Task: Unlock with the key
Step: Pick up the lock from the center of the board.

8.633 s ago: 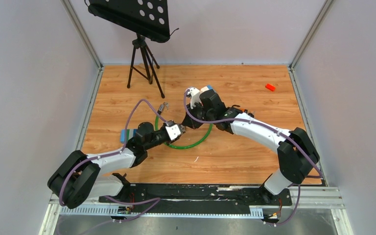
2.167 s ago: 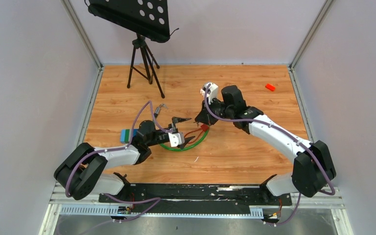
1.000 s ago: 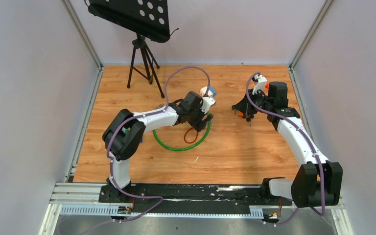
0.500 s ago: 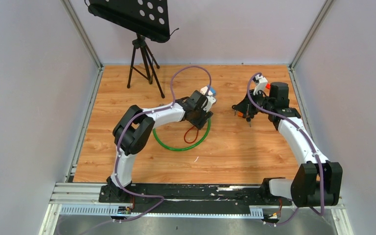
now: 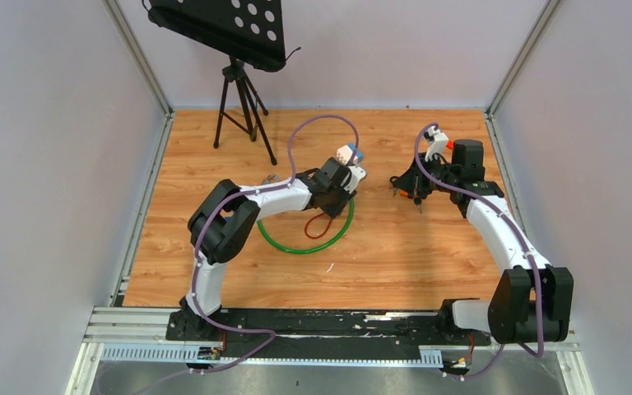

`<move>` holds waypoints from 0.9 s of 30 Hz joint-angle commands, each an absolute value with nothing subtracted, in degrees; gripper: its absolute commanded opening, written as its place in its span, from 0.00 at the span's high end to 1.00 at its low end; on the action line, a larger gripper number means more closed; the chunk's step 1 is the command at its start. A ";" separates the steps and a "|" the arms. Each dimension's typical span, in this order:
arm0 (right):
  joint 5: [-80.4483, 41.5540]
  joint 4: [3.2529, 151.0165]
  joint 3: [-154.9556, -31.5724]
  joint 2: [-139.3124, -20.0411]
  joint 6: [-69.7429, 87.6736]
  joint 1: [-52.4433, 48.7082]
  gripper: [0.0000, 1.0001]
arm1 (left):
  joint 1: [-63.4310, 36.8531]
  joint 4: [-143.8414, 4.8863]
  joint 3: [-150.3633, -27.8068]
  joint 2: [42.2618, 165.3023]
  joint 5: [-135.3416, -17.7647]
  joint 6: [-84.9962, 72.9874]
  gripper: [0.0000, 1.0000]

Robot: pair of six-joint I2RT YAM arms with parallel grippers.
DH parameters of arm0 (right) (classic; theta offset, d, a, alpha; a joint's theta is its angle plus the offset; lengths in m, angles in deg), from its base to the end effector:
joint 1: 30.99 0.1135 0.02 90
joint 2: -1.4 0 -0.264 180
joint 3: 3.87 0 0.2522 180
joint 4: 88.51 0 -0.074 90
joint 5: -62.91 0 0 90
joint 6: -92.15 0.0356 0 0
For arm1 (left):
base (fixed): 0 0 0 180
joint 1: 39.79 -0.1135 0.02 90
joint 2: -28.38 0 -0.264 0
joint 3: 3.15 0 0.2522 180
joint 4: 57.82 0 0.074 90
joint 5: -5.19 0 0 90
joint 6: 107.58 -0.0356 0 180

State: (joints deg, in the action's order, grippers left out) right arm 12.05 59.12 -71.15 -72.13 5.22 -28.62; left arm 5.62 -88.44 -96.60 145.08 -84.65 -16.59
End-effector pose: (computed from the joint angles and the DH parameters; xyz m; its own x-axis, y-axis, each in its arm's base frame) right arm 0.2741 0.0338 0.2758 -0.6508 0.0146 -0.7591 -0.4907 0.7548 0.4353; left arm 0.3053 -0.3098 0.1613 -0.5793 0.5630 -0.5895 0.7034 0.7107 -0.0124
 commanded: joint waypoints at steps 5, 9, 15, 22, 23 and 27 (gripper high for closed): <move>16.11 60.68 -71.67 -72.25 4.18 -28.90 1.00 | 6.09 -81.76 -87.55 132.05 -78.71 -28.82 0.93; 17.90 60.70 -71.77 -71.71 3.38 -28.74 1.00 | 6.00 -72.60 -80.58 121.27 -72.29 -37.26 1.00; 24.59 59.78 -72.30 -70.80 0.72 -27.71 1.00 | 5.83 -68.32 -74.12 111.57 -60.81 -46.09 1.00; 27.97 56.29 -75.17 -70.17 -2.52 -22.32 1.00 | 5.83 -68.13 -68.19 104.08 -55.41 -52.18 1.00; 28.25 55.41 -75.65 -70.29 -3.41 -21.53 1.00 | 5.87 -68.55 -67.96 103.45 -55.40 -51.95 1.00; 30.00 52.69 -77.83 -71.08 -6.72 -18.73 1.00 | 5.83 -67.33 -64.82 99.61 -53.60 -52.80 1.00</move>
